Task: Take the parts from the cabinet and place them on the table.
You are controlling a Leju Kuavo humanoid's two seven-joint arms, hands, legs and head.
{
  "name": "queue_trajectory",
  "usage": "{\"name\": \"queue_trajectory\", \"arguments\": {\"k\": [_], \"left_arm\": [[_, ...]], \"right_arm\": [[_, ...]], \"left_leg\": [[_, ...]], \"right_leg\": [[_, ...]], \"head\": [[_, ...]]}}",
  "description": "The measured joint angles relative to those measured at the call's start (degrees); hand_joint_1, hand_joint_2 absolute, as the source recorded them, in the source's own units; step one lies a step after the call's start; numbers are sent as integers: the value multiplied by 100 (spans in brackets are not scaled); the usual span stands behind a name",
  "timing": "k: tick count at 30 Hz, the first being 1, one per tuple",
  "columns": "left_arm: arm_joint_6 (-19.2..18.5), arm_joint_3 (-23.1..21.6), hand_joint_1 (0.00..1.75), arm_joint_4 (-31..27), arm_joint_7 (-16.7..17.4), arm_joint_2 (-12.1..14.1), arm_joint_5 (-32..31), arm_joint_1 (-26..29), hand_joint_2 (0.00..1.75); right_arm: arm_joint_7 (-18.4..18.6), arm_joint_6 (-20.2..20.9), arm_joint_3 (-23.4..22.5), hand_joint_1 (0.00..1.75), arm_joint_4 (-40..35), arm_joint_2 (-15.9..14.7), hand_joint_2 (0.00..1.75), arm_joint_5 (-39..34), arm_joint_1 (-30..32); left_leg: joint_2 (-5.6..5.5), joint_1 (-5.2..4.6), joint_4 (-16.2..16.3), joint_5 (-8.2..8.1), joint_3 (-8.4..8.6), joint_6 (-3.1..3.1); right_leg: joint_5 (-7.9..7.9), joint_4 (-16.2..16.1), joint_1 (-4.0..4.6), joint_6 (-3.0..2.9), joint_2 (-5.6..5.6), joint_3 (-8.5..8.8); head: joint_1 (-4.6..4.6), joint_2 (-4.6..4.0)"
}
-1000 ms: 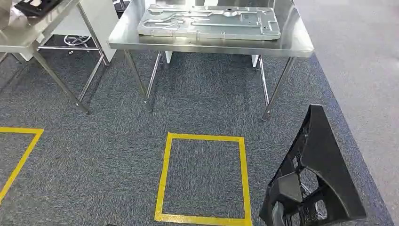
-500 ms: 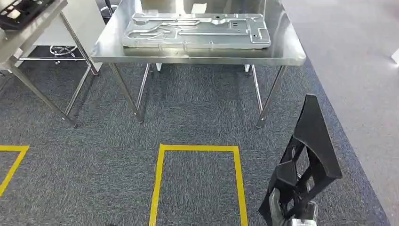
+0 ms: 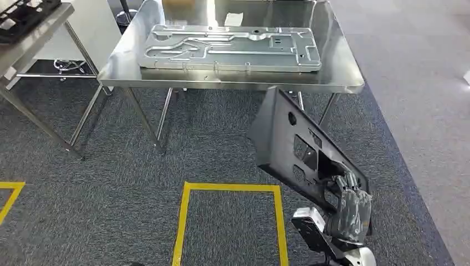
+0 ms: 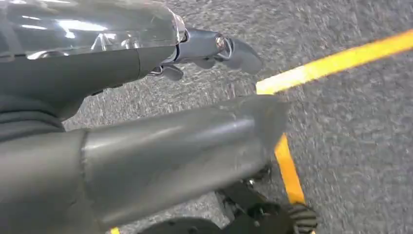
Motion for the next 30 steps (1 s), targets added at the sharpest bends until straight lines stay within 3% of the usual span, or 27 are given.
{"name": "queue_trajectory", "arguments": {"k": [2, 3, 4, 5, 6, 7, 8, 9, 10, 11, 12, 13, 14, 15, 17, 18, 19, 20, 21, 23, 24, 25, 26, 27, 28, 29, 30], "left_arm": [[-15, -81, 0, 0, 18, 7, -61, -30, 0], [-28, -127, 0, 0, 17, 7, -114, -40, 0], [-57, -198, 0, 0, 44, 7, -135, -63, 0], [-79, -247, 0, 0, 68, 7, -166, -82, 0], [-87, -293, 0, 0, 83, 7, -175, -95, 0], [-92, -334, 0, 0, 96, 7, -175, -97, 0], [-96, -363, 0, 0, 109, 7, -177, -94, 0], [-96, -382, 0, 0, 109, 7, -175, -85, 0], [-96, -404, 0, 0, 109, 7, -175, -76, 0], [-96, -431, 0, 0, 109, 9, -175, -65, 0], [-96, -459, 0, 2, 114, 33, -175, -40, 0], [-101, -481, 0, 2, 116, 37, -175, -18, 0], [-101, -487, 0, 2, 120, 37, -175, -21, 0], [-101, -489, 0, 2, 114, 41, -175, -38, 0], [-107, -505, 0, 2, 111, 42, -186, -104, 0], [-120, -525, 0, 2, 111, 42, -186, -121, 0], [-129, -555, 0, 2, 118, 42, -186, -137, 0], [-140, -584, 0, 2, 127, 39, -186, -163, 0], [-142, -612, 0, 2, 127, 39, -186, -175, 0], [-157, -642, 0, 2, 151, 35, -186, -171, 0], [-160, -656, 0, 2, 160, 31, -184, -164, 0], [-160, -678, 0, 2, 162, 20, -181, -163, 0], [-162, -697, 0, 2, 166, 15, -181, -163, 0], [-166, -721, 0, 2, 175, 13, -181, -152, 0], [-175, -745, 0, 2, 184, 13, -179, -161, 0], [-175, -763, 0, 2, 199, 13, -179, -179, 0], [-177, -771, 0, 2, 205, 13, -179, -193, 0]], "right_arm": [[311, 191, 140, 175, 153, -74, 175, 743, -350], [481, 388, 225, 175, 287, -145, 175, 1267, -586], [650, 655, 368, 175, 501, -220, 175, 1761, -869], [811, 958, 501, 175, 713, -284, 175, 2025, -1157], [917, 1079, 637, 175, 936, -341, 175, 2176, -1351], [970, 1115, 737, 175, 1078, -383, 175, 2216, -1497], [1012, 1126, 832, 175, 1208, -428, 175, 2240, -1609], [1038, 1126, 901, 175, 1299, -461, 175, 2242, -1704], [1060, 1126, 968, 175, 1384, -490, 175, 2242, -1786], [1084, 1126, 1025, 175, 1462, -518, 175, 2242, -1851], [1095, 1123, 1058, 175, 1528, -553, 175, 2240, -1892], [1104, 1121, 1110, 175, 1607, -575, 175, 2238, -1939], [1117, 1123, 1137, 175, 1635, -597, 175, 2238, -1953], [1128, 1139, 1154, 175, 1644, -612, 175, 2257, -1963], [1171, 1378, 1274, 175, 1700, -655, 175, 2408, -2172], [1195, 1520, 1340, 175, 1784, -697, 175, 2469, -2320], [1217, 1638, 1408, 175, 1891, -745, 175, 2533, -2500], [1250, 1758, 1484, 175, 2046, -780, 175, 2594, -2651], [1272, 1817, 1539, 175, 2158, -807, 175, 2644, -2757], [1302, 1906, 1639, 175, 2392, -881, 175, 2709, -2963], [1302, 1941, 1692, 175, 2498, -905, 175, 2742, -3068], [1302, 1978, 1744, 175, 2593, -916, 175, 2758, -3164], [1294, 2028, 1800, 175, 2677, -937, 175, 2786, -3236], [1268, 2083, 1857, 175, 2764, -972, 175, 2823, -3290], [1252, 2133, 1924, 175, 2888, -999, 175, 2858, -3381], [1219, 2216, 2030, 175, 2990, -997, 175, 2887, -3472], [1189, 2238, 2104, 175, 3029, -988, 175, 2906, -3529]], "left_leg": [[-1, 22, 264, 100, -101, -67], [-5, 25, 644, 213, -296, -73], [0, 25, 1073, 203, -605, -92], [-3, 23, 1462, 23, -949, -108], [-3, 22, 1711, -289, -1248, -110], [-1, 20, 1784, -573, -1464, -107], [-1, 18, 1700, -706, -1587, -96], [0, 11, 1460, -662, -1633, -77], [-1, -1, 1114, -438, -1624, -24], [-1, -26, 691, 43, -1602, 45], [2, -49, 370, 822, -1593, 131], [-25, -83, 297, 1063, -1568, 115], [-14, -98, 312, 928, -1475, 113], [-27, -111, 250, 929, -1432, 148], [-33, -56, 120, 887, -1224, 200], [-29, -63, 39, 856, -1118, 220], [-22, -56, -15, 815, -1033, 253], [-15, -49, -51, 758, -943, 258], [-23, -44, -73, 690, -848, 262], [-64, -27, -81, 526, -643, 256], [-88, -15, -81, 429, -516, 237], [-101, -8, -81, 323, -382, 213], [-104, -3, -81, 215, -246, 191], [-102, -4, -102, 112, -209, 169], [-116, -26, -34, -7, -63, 135], [-120, -34, -108, -85, -42, 84], [-120, -29, -166, -84, 95, 56]], "right_leg": [[-30, -65, -15, -101, 6, 199], [-68, -66, -13, -141, -5, 266], [-106, -75, -9, -176, 13, 303], [-154, -82, -3, -183, 45, 345], [-214, -92, 7, -190, 59, 408], [-283, -97, 16, -189, 61, 486], [-354, -97, 22, -186, 61, 570], [-435, -98, 32, -180, 59, 674], [-517, -99, 45, -175, 51, 781], [-607, -103, 58, -171, 39, 886], [-681, -110, 51, -165, 28, 932], [-770, -100, 74, -109, 74, 1023], [-814, -150, 62, -65, 72, 1055], [-790, -140, 53, -27, 67, 1171], [-527, 250, 50, 50, 72, 944], [-298, 699, 34, 79, 35, 717], [-230, 1129, 31, 97, 33, 393], [-375, 1431, 24, 106, 30, 88], [-654, 1576, 10, 123, 30, -142], [-1220, 1513, -8, 173, 25, -458], [-1301, 1303, -12, 189, 23, -533], [-1170, 974, -12, 200, 19, -550], [-704, 559, -12, 198, 7, -537], [122, 135, -10, 178, -14, -533], [755, -111, 19, 127, -27, -554], [586, -29, 57, 52, -11, -516], [561, -30, 53, 6, -6, -485]], "head": [[-13, 0], [-35, -2], [-68, 0], [-74, -2], [-90, -2], [-92, 0], [-92, -2], [-101, 0], [-98, -2], [-109, 0], [-101, 0], [-81, 0], [-96, 0], [-96, 0], [-104, 0], [-76, 0], [-57, 0], [-68, 0], [-61, 0], [-55, 0], [-59, 0], [-59, 0], [-52, 0], [-51, 0], [-48, 0], [-43, 0], [-75, 0]]}}
